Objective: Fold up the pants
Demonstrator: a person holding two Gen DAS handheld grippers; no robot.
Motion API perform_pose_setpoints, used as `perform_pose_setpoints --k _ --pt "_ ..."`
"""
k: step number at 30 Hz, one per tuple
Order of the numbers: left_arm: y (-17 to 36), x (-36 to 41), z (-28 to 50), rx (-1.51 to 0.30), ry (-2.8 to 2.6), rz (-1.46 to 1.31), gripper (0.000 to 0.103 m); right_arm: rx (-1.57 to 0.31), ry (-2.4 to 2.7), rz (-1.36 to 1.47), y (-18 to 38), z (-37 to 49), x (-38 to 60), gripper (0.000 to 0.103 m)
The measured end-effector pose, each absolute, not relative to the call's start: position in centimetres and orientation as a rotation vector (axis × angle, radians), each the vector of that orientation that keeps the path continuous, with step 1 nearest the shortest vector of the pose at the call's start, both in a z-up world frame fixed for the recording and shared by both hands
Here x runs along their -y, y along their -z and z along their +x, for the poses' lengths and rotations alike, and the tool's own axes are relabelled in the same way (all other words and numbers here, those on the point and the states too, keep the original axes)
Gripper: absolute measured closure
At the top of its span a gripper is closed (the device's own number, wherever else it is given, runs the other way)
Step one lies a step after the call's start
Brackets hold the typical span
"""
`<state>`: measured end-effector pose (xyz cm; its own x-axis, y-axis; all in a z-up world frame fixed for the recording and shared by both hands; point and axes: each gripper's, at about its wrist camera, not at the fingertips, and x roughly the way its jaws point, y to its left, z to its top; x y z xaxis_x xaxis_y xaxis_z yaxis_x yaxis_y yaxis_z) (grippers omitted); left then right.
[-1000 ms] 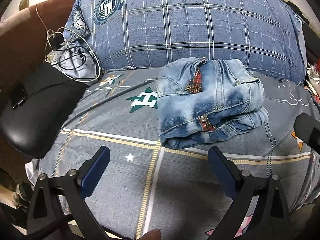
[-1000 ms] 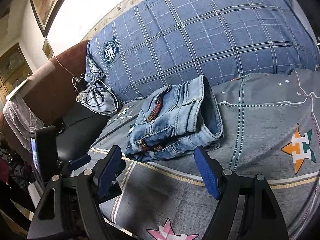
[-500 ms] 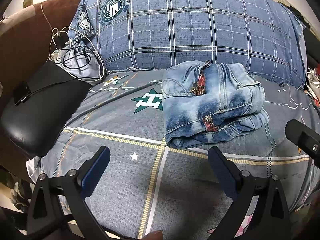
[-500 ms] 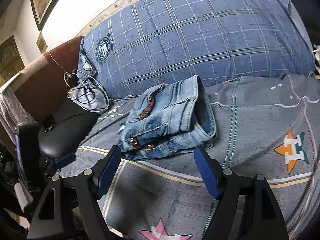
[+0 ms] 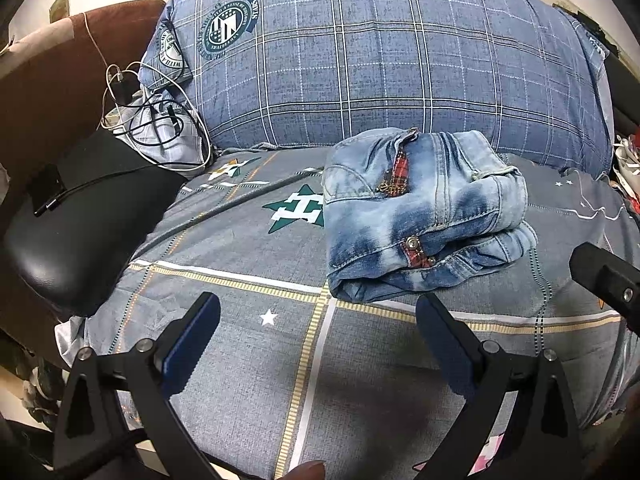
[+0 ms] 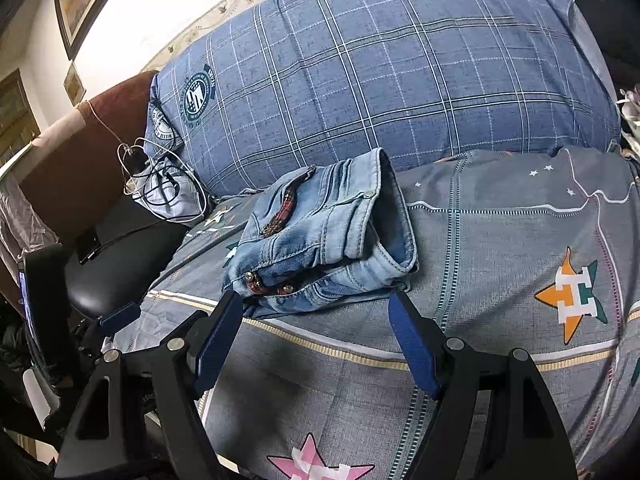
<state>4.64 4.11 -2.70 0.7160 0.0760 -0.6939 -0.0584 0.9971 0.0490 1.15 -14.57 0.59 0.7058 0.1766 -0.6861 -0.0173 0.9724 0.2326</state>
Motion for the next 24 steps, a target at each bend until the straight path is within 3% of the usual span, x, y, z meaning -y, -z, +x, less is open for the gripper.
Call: perform_pose_setpoints --k 24 --pt "2.29 -4.22 4.21 -0.761 -0.067 0.013 0.005 -0.786 -0.106 0.207 -0.45 1.21 14.45 0.027"
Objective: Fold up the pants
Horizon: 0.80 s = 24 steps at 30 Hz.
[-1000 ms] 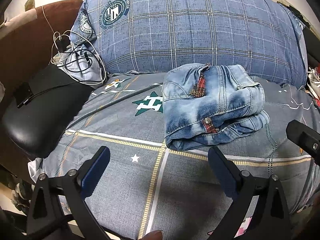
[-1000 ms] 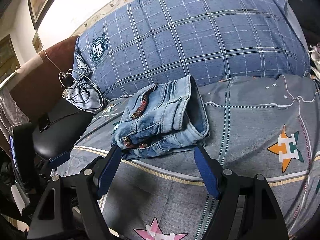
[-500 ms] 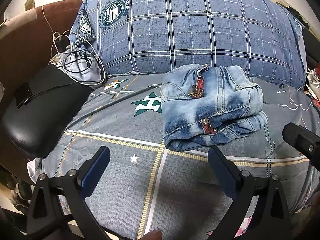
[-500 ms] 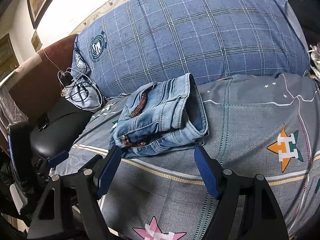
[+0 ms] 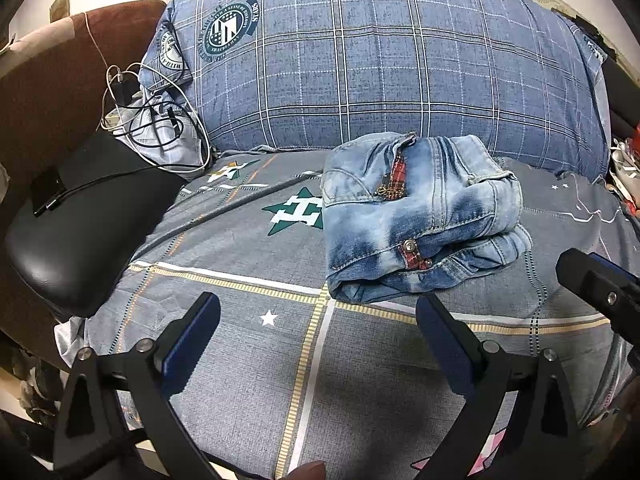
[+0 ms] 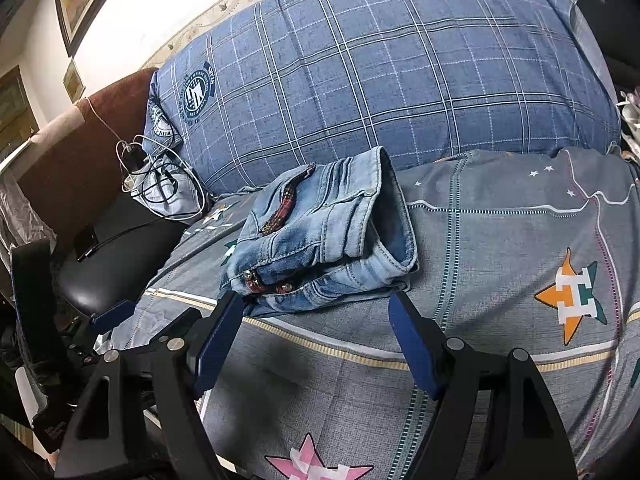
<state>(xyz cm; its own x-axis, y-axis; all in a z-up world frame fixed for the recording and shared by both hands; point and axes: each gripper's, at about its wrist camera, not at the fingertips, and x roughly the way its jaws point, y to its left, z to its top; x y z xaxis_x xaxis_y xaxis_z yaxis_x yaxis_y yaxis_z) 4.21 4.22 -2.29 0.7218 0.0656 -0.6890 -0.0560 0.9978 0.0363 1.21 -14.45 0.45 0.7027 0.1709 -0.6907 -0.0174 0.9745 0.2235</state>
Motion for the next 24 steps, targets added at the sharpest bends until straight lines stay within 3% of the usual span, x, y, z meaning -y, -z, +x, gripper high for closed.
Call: perform_pose_setpoints --k 24 --pt "2.73 -4.40 4.62 -0.787 -0.053 -0.010 0.005 -0.790 -0.106 0.216 -0.21 1.47 14.56 0.027"
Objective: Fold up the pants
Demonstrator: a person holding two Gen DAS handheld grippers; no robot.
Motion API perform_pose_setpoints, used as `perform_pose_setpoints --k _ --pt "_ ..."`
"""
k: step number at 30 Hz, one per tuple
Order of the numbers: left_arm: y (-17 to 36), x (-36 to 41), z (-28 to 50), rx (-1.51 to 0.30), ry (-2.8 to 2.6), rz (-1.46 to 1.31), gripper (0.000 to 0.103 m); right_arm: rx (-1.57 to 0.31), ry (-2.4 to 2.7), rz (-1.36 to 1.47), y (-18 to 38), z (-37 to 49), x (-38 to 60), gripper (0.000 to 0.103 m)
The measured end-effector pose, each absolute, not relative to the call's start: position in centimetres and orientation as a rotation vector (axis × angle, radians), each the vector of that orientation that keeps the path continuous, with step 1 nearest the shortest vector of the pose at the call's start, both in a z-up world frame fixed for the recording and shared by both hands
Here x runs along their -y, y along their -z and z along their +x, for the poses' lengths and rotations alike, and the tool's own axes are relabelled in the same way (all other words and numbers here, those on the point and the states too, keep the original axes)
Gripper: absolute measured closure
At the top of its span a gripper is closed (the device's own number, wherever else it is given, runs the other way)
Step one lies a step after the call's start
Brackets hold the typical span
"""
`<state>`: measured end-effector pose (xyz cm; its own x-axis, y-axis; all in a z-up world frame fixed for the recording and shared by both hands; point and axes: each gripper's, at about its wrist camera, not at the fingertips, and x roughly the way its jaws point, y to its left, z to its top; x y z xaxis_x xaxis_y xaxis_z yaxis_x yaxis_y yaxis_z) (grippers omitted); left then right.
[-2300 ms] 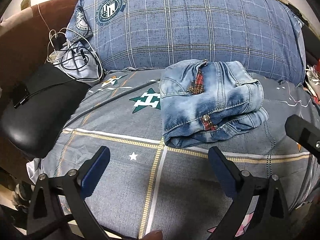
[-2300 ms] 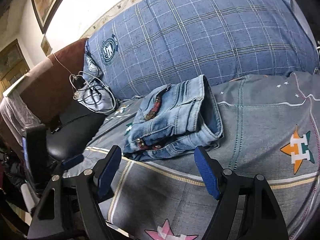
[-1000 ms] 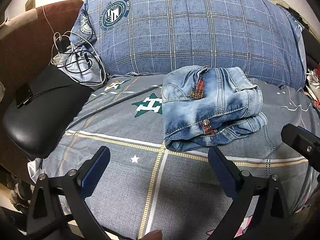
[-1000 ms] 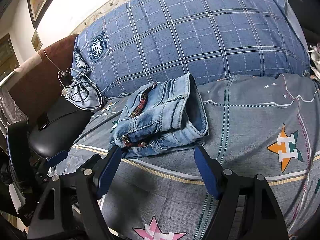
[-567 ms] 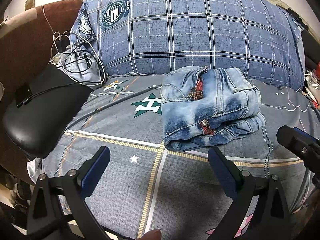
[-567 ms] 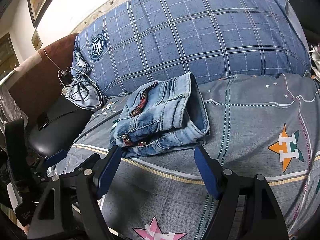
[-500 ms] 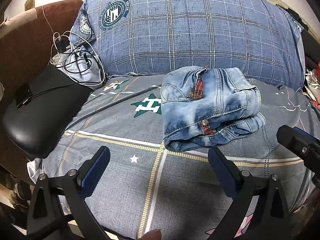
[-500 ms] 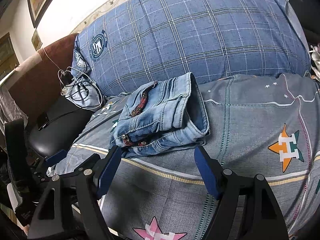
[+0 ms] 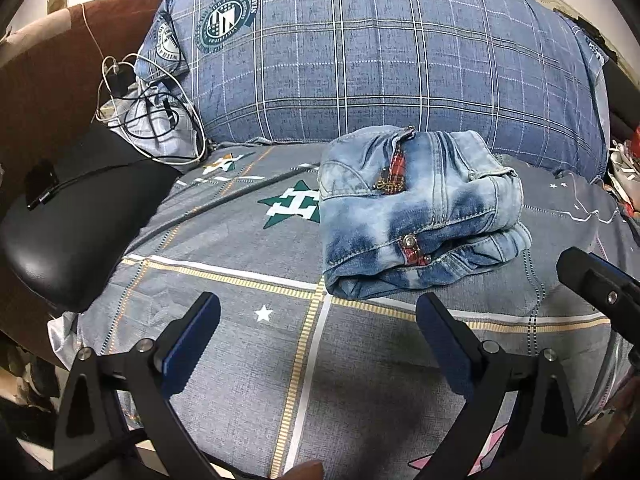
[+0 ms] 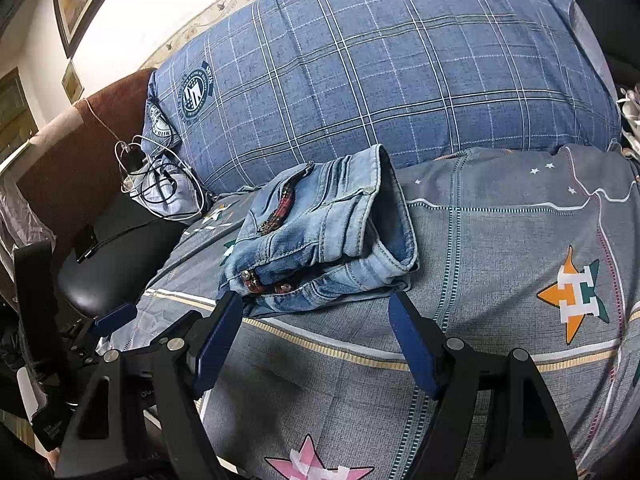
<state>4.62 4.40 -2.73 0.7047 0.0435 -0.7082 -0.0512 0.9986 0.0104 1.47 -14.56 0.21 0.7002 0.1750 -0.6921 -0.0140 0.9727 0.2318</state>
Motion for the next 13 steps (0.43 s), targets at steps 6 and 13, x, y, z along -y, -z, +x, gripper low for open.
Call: perform_pose_setpoints --k 6,13 --pt "2.52 -4.24 4.36 -0.763 -0.048 -0.013 0.005 -0.781 -0.111 0.226 -0.37 1.27 14.85 0.027" --pt "2.55 -4.16 4.41 -0.749 -0.026 -0.024 0.005 -0.789 -0.109 0.241 -0.14 1.35 15.16 0.027"
